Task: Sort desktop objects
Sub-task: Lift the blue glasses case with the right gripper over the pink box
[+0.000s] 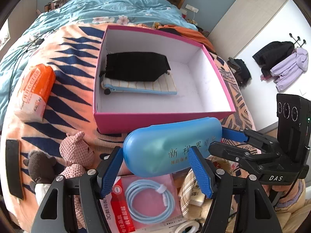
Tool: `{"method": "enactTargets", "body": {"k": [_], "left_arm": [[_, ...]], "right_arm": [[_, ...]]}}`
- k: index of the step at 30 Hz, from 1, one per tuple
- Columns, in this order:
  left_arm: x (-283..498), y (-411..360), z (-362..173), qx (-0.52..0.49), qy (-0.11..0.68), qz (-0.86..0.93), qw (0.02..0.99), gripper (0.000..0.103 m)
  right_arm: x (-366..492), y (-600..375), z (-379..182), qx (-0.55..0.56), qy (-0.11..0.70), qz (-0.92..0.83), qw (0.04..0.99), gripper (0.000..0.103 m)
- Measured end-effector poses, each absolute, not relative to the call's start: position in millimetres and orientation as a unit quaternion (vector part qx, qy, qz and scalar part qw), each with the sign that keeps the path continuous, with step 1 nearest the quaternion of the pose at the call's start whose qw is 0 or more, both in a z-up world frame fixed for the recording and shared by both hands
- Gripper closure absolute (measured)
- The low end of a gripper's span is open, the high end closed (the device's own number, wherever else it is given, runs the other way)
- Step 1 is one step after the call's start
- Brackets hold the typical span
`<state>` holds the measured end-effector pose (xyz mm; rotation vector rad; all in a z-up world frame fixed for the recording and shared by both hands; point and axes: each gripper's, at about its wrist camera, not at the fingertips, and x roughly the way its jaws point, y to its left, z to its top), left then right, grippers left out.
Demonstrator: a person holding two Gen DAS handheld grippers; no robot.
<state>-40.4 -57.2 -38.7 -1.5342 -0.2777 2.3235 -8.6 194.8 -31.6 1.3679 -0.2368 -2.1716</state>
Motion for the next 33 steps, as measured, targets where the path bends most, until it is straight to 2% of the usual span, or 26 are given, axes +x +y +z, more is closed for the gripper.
{"method": "enactTargets", "body": {"k": [33], "left_arm": [[-41, -52, -10, -0.504, -0.099, 0.840, 0.174, 0.033]], "right_arm": [[-7, 202, 3, 0.467, -0.078, -0.836, 0.277, 0.039]]}}
